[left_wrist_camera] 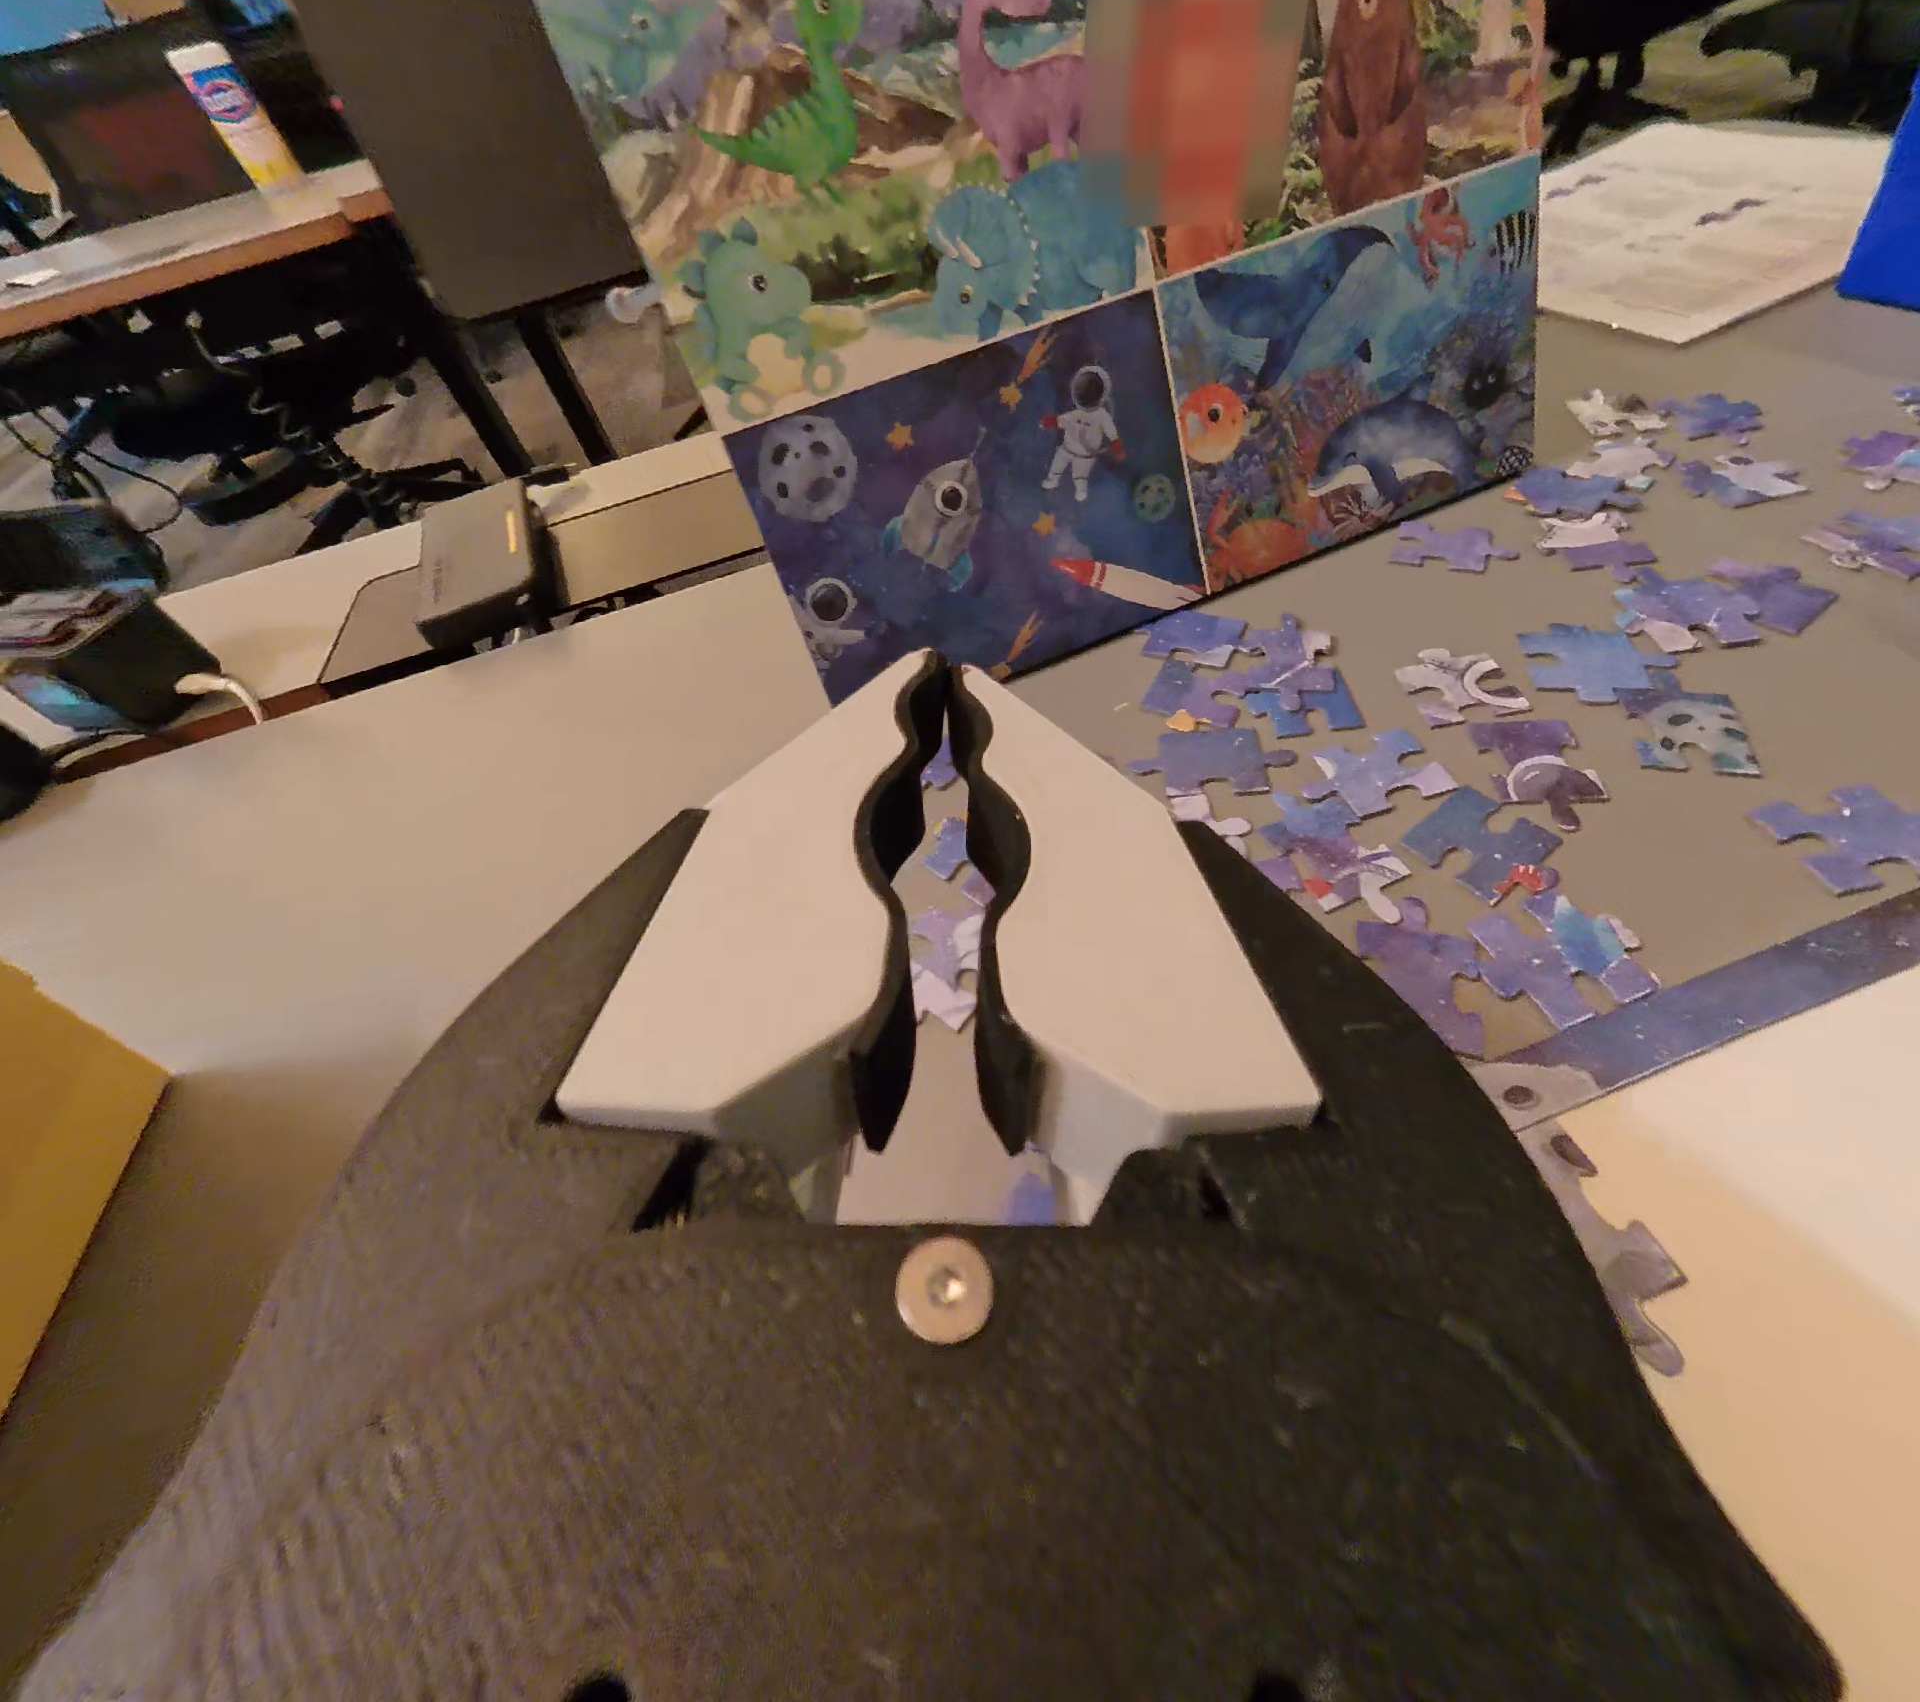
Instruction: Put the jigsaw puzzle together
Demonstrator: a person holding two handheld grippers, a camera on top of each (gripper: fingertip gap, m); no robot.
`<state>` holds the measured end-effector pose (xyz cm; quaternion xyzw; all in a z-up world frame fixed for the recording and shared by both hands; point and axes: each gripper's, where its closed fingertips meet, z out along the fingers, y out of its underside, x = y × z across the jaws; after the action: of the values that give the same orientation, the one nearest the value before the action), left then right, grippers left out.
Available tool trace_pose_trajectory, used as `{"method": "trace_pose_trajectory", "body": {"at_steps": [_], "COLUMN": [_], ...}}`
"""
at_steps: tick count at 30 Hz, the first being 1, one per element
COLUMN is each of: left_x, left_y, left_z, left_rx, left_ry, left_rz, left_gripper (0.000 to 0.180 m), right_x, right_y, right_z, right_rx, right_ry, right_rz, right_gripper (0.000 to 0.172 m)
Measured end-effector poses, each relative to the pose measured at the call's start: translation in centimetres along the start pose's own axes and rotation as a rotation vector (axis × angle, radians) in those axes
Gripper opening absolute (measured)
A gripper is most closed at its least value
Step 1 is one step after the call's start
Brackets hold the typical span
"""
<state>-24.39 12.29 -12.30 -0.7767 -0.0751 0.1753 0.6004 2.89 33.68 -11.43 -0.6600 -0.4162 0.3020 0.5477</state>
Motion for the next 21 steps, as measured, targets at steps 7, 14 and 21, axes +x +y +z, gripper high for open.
{"method": "trace_pose_trajectory", "body": {"at_steps": [7,14,21], "left_x": [0.0,0.9,1.7], "left_y": [-0.1,0.0,0.5], "left_z": [-2.1,-1.8,-1.4], "left_rx": [0.090,0.080,0.051], "left_ry": [0.073,0.107,0.100], "left_rz": [-0.157,-0.141,-0.054], "left_gripper": [0.000,0.000,0.000], "right_x": [-0.7,-1.9,-4.1], "right_y": [-3.2,-0.1,0.3], "right_z": [-2.7,-0.6,0.0], "right_rx": [0.158,0.015,0.003], "right_ry": [-0.067,-0.098,-0.141], "right_rz": [0.100,0.035,0.026], "right_gripper": [0.014,0.016,0.026]}}
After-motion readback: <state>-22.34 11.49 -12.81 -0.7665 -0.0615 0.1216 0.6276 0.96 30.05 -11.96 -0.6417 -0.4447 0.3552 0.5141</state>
